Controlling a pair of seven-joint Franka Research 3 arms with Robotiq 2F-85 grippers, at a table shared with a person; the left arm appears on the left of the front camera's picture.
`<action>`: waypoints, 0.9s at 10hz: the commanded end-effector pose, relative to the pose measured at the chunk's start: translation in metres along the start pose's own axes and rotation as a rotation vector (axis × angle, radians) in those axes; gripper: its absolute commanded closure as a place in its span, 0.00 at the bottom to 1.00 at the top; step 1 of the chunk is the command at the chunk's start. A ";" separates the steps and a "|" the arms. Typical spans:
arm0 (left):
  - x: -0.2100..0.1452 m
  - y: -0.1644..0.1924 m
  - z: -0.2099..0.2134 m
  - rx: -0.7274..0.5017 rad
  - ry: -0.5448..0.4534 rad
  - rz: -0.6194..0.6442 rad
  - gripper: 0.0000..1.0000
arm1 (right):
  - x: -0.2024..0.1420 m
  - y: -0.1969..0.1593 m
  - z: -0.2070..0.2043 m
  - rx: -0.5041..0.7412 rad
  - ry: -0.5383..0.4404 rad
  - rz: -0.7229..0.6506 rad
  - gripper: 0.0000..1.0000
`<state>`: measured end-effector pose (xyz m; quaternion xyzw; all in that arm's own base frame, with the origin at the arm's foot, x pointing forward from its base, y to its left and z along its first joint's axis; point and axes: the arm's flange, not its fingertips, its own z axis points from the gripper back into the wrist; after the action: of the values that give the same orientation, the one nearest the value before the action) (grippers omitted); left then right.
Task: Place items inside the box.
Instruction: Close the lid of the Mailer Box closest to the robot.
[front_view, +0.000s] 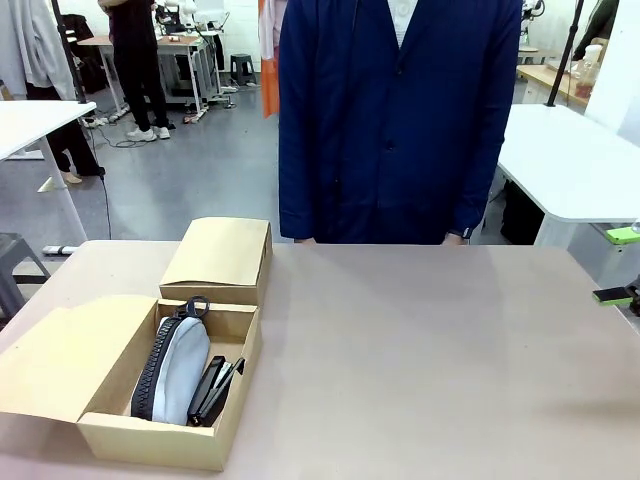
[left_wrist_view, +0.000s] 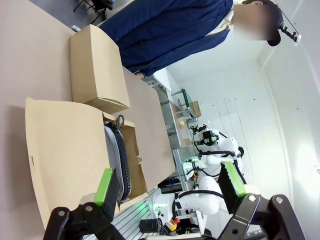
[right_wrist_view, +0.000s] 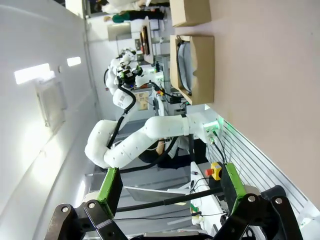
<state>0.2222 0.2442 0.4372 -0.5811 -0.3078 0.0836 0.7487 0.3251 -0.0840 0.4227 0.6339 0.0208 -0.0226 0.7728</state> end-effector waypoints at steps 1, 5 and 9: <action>-0.004 -0.017 -0.009 -0.165 0.159 -0.259 0.00 | -0.002 0.000 0.001 -0.013 0.001 0.015 0.00; -0.063 -0.053 -0.109 -0.326 0.615 -1.024 0.00 | -0.002 0.000 0.001 -0.013 0.001 0.015 0.00; -0.067 -0.018 -0.124 -0.322 0.301 -1.614 0.00 | -0.002 0.000 0.001 -0.013 0.001 0.015 0.00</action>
<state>0.2475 0.1207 0.4622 -0.3796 -0.3799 -0.5460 0.6430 0.3247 -0.0838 0.4231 0.6346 0.0203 -0.0212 0.7723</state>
